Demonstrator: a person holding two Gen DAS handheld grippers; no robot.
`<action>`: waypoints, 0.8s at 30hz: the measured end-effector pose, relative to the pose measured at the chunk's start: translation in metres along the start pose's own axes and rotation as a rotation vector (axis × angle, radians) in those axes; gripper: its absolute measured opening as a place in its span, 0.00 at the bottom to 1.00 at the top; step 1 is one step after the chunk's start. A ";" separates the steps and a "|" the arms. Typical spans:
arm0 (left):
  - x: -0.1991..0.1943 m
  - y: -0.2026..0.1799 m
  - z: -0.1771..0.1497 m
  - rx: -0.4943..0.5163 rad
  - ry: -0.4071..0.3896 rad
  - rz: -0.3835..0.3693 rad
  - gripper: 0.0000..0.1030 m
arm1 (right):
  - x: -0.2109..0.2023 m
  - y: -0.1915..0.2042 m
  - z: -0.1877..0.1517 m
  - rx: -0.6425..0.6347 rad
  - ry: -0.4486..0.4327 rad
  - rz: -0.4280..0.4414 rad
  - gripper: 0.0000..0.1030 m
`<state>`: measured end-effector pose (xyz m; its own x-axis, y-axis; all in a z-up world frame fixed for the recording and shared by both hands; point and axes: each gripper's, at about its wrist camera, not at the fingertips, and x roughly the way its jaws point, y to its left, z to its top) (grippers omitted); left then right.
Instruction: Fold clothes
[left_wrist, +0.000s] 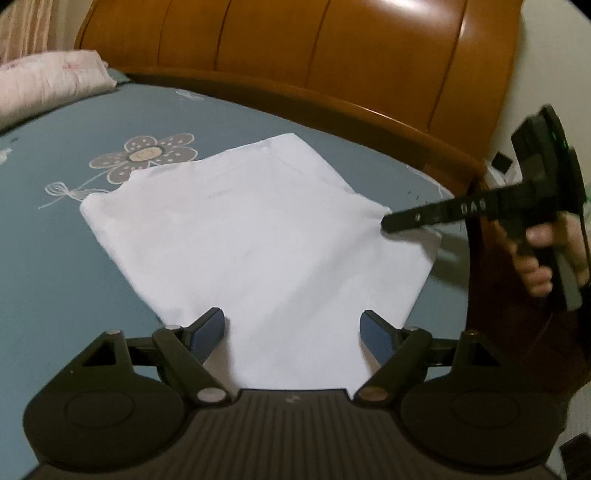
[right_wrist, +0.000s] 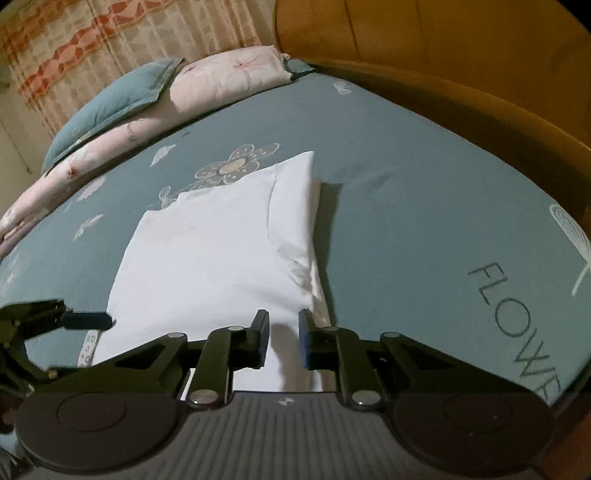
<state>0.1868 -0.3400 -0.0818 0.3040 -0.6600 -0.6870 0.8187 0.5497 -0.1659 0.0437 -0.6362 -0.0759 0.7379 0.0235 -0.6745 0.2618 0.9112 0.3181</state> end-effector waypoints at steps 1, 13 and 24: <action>-0.006 -0.003 0.001 -0.009 0.000 -0.003 0.78 | -0.003 0.001 -0.001 -0.001 0.000 -0.007 0.19; -0.036 -0.011 -0.029 -0.030 0.043 -0.100 0.84 | -0.033 0.030 -0.023 -0.052 -0.008 -0.030 0.31; -0.081 0.001 -0.059 -0.038 0.103 0.193 0.86 | 0.002 0.135 -0.051 -0.306 0.097 0.056 0.43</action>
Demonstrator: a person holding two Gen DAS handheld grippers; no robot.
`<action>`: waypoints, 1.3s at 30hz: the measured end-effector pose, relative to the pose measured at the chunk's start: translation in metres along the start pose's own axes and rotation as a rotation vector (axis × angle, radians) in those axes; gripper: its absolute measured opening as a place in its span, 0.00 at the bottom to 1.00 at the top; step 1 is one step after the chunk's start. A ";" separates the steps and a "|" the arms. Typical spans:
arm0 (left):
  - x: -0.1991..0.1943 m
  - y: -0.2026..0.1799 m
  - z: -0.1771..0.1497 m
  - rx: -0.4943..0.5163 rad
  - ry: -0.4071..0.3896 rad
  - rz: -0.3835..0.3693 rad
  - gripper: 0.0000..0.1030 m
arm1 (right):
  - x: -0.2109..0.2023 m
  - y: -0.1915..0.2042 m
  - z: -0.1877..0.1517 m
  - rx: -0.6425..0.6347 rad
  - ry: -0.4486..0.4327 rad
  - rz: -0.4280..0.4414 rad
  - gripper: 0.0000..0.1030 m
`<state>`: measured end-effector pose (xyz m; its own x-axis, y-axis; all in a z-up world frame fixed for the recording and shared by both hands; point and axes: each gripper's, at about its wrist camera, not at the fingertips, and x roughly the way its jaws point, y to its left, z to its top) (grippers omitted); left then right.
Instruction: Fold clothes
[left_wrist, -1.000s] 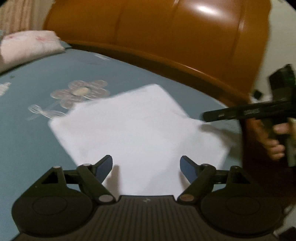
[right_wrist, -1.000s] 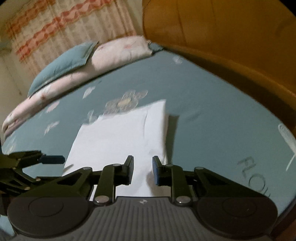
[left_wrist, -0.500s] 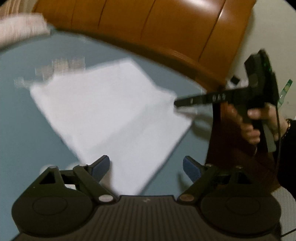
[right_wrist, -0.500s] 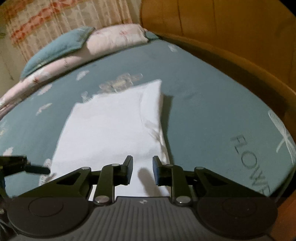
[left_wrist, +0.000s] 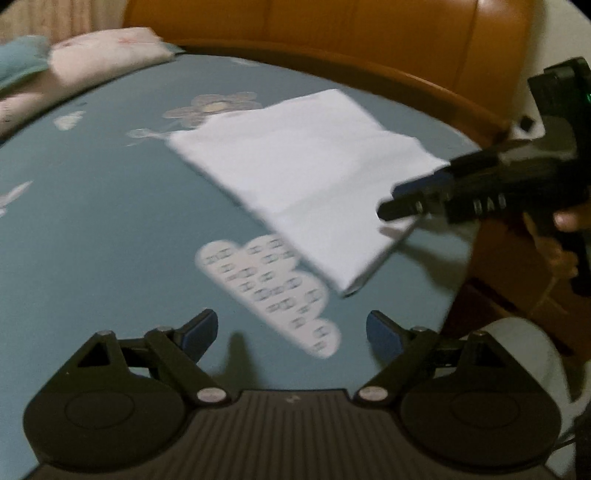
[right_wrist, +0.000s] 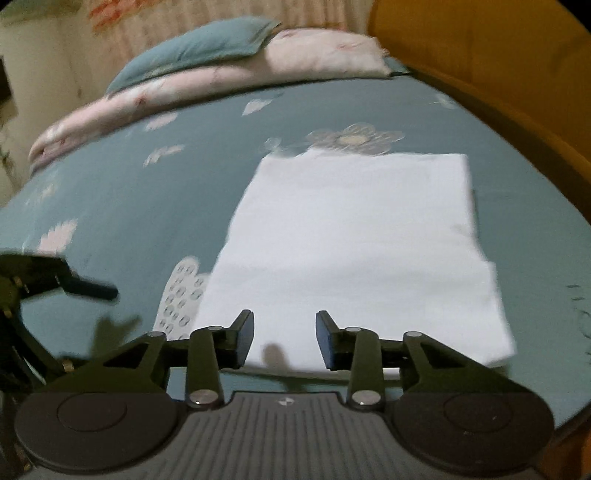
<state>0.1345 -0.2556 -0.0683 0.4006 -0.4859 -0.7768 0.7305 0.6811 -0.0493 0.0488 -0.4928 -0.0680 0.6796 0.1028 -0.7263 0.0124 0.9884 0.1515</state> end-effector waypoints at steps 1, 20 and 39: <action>-0.003 0.003 -0.004 -0.009 -0.004 0.006 0.87 | 0.006 0.007 -0.002 -0.027 0.023 -0.012 0.44; -0.009 0.042 -0.022 -0.102 -0.044 0.101 0.91 | 0.076 -0.131 0.112 0.223 -0.066 -0.254 0.54; -0.004 0.059 -0.027 -0.149 -0.045 0.141 0.91 | 0.082 -0.078 0.136 0.141 -0.151 -0.127 0.56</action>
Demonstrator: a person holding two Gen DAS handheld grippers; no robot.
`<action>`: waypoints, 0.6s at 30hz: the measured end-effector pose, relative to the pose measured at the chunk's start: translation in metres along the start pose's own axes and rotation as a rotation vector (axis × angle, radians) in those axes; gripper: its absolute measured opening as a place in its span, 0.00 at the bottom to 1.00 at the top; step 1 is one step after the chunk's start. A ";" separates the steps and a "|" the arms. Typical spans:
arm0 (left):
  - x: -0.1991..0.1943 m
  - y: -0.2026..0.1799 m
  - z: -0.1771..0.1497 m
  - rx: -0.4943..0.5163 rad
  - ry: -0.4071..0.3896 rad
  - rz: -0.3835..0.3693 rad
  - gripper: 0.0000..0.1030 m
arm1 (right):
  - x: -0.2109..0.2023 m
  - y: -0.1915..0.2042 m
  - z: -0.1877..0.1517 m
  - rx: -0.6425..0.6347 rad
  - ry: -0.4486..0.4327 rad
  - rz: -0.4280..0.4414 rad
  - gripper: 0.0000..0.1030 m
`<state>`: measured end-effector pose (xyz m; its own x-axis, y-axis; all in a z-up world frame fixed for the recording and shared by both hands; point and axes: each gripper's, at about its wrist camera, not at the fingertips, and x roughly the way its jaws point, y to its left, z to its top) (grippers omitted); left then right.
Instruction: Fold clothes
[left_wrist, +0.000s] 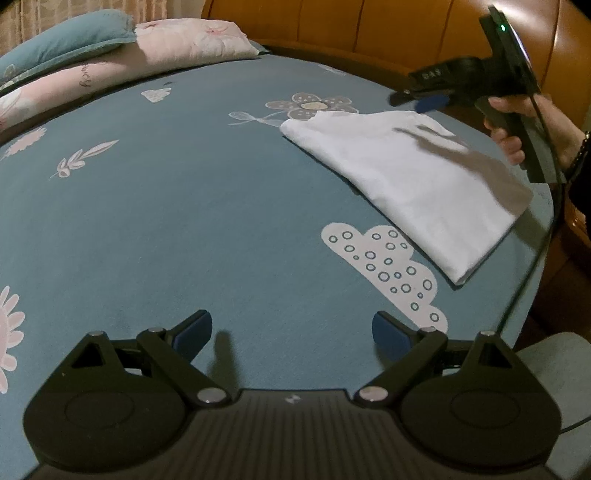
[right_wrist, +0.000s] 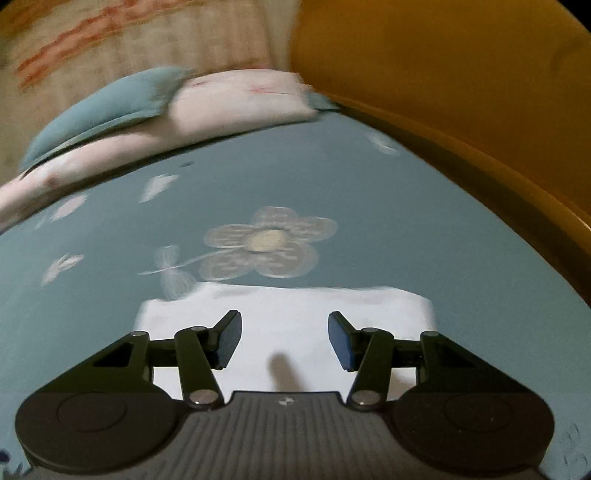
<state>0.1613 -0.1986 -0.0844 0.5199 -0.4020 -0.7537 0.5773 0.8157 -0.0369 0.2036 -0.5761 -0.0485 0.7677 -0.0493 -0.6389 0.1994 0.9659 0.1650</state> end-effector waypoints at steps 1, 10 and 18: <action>0.000 0.000 0.000 -0.001 -0.002 0.005 0.91 | 0.006 0.010 0.000 -0.025 0.016 0.015 0.56; -0.014 0.006 -0.003 -0.007 -0.022 0.005 0.91 | 0.053 0.047 -0.008 -0.077 0.087 -0.012 0.57; -0.015 0.004 -0.002 -0.016 -0.050 0.014 0.91 | 0.010 0.077 -0.020 -0.200 0.078 0.036 0.64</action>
<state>0.1539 -0.1885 -0.0744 0.5590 -0.4102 -0.7206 0.5595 0.8280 -0.0374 0.2139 -0.4975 -0.0573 0.7212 -0.0013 -0.6927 0.0416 0.9983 0.0415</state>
